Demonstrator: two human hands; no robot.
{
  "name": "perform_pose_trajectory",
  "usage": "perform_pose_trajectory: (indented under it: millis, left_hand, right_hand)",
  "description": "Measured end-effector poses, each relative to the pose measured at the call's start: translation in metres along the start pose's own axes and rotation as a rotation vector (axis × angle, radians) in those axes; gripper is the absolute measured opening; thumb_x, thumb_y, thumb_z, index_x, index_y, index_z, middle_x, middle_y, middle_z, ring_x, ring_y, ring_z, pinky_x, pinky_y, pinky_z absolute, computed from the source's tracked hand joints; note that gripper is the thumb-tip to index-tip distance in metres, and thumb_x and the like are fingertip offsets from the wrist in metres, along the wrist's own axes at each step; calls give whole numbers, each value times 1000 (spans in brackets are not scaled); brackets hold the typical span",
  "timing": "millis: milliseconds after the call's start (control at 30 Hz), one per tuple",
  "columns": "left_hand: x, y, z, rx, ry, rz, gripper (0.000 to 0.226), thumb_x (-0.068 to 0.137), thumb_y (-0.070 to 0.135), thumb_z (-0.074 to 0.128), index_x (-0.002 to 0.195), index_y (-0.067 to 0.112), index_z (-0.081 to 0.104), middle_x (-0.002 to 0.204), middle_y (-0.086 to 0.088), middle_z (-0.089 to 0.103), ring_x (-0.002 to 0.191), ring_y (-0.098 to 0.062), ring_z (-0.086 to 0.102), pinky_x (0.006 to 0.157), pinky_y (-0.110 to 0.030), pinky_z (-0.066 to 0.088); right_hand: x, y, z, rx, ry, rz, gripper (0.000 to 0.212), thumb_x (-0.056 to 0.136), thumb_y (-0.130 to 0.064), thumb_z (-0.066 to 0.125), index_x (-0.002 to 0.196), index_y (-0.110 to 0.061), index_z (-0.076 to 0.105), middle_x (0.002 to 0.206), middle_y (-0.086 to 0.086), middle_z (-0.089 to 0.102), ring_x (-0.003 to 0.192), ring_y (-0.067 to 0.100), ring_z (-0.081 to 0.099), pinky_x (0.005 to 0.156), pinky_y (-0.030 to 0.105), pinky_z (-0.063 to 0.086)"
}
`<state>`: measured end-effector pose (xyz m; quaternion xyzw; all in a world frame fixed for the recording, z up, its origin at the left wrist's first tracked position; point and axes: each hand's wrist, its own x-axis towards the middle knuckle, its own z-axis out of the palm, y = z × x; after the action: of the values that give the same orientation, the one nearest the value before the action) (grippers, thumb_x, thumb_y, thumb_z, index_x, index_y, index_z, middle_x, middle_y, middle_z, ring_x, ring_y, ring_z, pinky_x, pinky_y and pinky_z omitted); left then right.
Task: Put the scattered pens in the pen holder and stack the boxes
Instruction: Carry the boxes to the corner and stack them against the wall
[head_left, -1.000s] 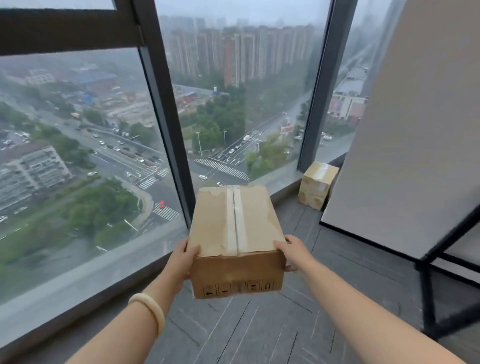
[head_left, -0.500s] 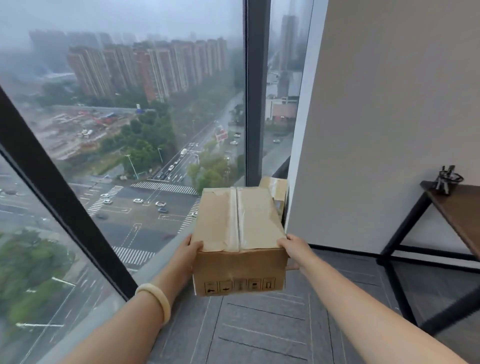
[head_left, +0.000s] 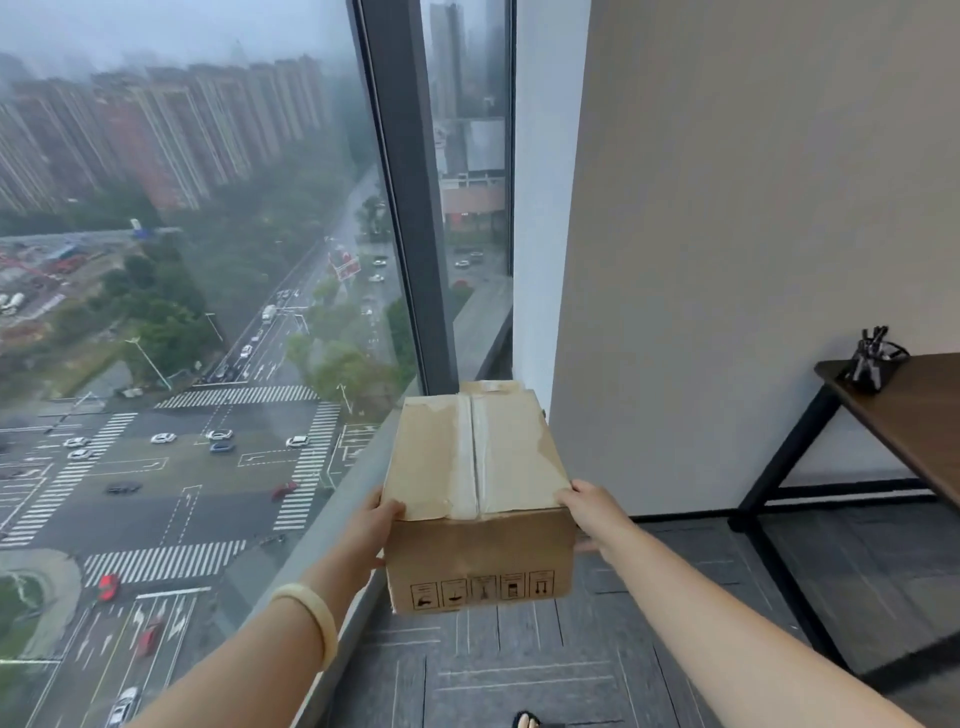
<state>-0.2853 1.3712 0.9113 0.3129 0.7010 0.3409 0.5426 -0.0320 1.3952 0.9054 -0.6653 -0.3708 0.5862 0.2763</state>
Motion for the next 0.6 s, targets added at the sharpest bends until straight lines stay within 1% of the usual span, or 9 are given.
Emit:
perform_pose_trajectory:
  millis: [67,100,167,267,300,400,467,567,600]
  left_hand:
    - [46,20,7,-5,5,-11,38,97,18,38,134,23,42,111,-5,50,104,-25,45,88,-45,41]
    - [70,32,11,-6,12,-19,39,97,18,38,135,23,42,111,-5,50,104,-25,45,88,-46,41]
    - [113,52,17,0,18,-33,40,97,18,39,136,22,42,113,-6,50,104,-25,46,91,-48,43]
    - [171,86,26,3,5,-44,41,97,18,39,138,23,41,116,-4,49,106,-24,45,91,-48,42]
    - [190,97,29,4,-3,-49,41,98,18,38,139,23,39,118,-3,48,107,-24,44,91,-47,42]
    - [245,123,32,6,-29,-55,42,98,17,39,140,23,38,121,-2,48,108,-23,43,90,-44,39]
    - [290,142,33,18,-41,-44,42,98,18,39,140,23,38,125,-3,49,108,-23,44,90,-42,39]
    - [363,168,35,51,-66,-15,44,98,16,40,141,20,37,126,-6,50,108,-22,44,88,-37,36]
    - [388,175,36,71,-78,1,44,98,14,41,142,18,37,129,-7,50,107,-22,44,89,-35,35]
  right_hand:
    - [49,-20,0,4,-16,12,26,88,-14,44,110,-14,57,101,8,60,87,21,57,82,41,53]
    - [74,-32,-2,-6,-18,23,28,87,-15,44,113,-16,56,106,8,60,94,23,57,90,45,52]
    - [117,-55,-4,-31,-15,35,29,87,-16,44,114,-18,55,105,7,59,95,23,56,95,48,50]
    - [177,-93,-6,-46,6,35,25,88,-12,44,110,-15,56,100,7,58,84,20,55,90,43,52]
    - [196,-105,-7,-47,12,46,25,87,-11,43,109,-15,56,98,7,57,82,19,54,89,44,52]
    - [252,-133,-4,-55,22,86,29,86,-11,44,112,-16,57,97,6,56,85,19,54,89,45,52]
    - [291,-150,0,-41,33,97,28,86,-12,44,110,-18,57,97,5,57,86,18,54,88,42,52]
    - [350,-173,8,6,54,95,25,87,-11,44,107,-17,57,96,5,59,81,17,55,72,32,53]
    - [371,-179,12,20,64,96,25,88,-12,44,109,-17,57,96,6,59,82,18,55,71,31,52]
